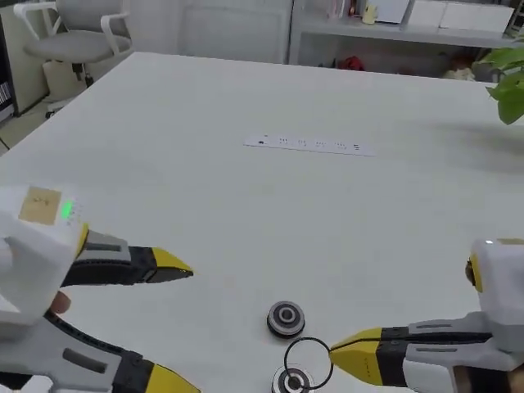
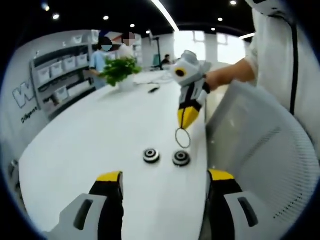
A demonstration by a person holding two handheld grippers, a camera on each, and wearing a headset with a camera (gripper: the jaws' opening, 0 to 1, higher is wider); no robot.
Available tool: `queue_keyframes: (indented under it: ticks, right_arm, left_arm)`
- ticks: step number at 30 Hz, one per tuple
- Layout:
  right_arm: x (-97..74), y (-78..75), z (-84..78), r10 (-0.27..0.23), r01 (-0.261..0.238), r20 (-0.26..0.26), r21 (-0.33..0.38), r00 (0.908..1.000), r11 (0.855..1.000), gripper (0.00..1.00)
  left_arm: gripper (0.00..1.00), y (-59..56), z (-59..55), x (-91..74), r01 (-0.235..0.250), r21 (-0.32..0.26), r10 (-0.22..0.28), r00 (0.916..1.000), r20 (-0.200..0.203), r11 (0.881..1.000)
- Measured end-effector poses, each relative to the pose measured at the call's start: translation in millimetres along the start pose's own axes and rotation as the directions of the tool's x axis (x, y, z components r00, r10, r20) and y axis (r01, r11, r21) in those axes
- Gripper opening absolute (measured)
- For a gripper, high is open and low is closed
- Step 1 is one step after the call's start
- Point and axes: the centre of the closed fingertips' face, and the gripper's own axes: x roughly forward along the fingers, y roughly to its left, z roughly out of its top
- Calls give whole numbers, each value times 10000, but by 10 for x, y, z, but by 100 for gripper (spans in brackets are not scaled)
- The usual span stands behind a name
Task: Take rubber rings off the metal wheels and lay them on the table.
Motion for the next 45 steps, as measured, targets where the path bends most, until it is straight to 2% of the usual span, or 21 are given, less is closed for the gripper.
queue_keyframes:
  ticks: [5,10,20,29,39,45]
  right_arm:
    - [-13,29,81,-41,43,105,-149,9999,9999,0]
    - [-10,36,162,17,-12,238,-213,9997,9998,0]
    - [65,98,313,213,-199,331,-441,9992,9988,0]
    - [201,166,437,456,-433,317,-697,9985,9966,0]
    - [419,249,500,690,-692,-49,-983,9976,9927,0]
    - [527,227,474,742,-774,-333,-1064,9967,9913,0]
  left_arm:
    - [73,79,-22,-153,-455,-94,455,9990,-14,9989]
    - [75,142,-49,-314,-1038,-555,1056,9939,308,9930]
    - [78,153,-190,-440,-1551,-1191,1619,9855,501,9807]
    - [78,84,-297,-394,-1566,-1480,1645,9855,427,9765]
    - [78,43,-349,-346,-1541,-1740,1647,9852,479,9726]
    - [78,28,-362,-325,-1556,-1827,1674,9845,513,9708]
